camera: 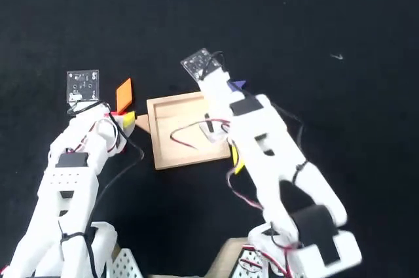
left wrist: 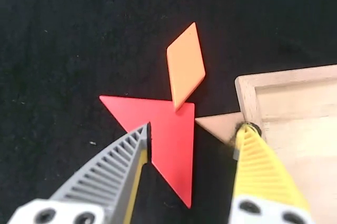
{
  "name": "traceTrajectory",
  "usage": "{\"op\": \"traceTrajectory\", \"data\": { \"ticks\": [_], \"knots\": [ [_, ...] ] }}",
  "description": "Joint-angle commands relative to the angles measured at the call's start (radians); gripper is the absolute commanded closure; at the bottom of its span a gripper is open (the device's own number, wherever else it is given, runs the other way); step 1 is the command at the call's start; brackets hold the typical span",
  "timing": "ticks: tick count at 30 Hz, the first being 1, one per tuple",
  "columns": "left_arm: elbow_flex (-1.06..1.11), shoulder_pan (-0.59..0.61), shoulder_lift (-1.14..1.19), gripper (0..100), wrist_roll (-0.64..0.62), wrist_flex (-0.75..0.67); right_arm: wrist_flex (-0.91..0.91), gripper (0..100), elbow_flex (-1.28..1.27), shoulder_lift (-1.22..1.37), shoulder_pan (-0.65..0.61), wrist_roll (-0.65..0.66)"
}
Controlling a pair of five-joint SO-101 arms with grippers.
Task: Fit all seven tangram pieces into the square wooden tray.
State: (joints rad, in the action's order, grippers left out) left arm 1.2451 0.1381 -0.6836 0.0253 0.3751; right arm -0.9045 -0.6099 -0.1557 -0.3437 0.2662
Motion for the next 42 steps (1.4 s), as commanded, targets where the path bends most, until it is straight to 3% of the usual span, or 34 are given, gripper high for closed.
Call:
{"op": "traceTrajectory", "data": {
  "ticks": [1, 9, 18, 35, 42],
  "knots": [
    [-0.001, 0.007, -0.014, 74, -0.012, -0.031, -0.029, 81.4, 0.170, 0.099, -0.015, -0.029],
    [0.007, 0.008, -0.018, 74, -0.012, -0.029, -0.052, 85.0, 0.372, 0.348, -0.009, -0.060],
    [0.010, 0.001, -0.021, 74, -0.012, -0.023, -0.046, 85.3, 0.430, 0.417, 0.078, -0.057],
    [0.024, -0.001, -0.026, 74, -0.012, -0.031, -0.066, 85.5, 0.595, 0.595, 0.080, -0.057],
    [0.024, -0.001, -0.026, 74, -0.012, -0.031, -0.068, 96.8, 0.595, 0.598, 0.080, -0.057]
  ]
}}
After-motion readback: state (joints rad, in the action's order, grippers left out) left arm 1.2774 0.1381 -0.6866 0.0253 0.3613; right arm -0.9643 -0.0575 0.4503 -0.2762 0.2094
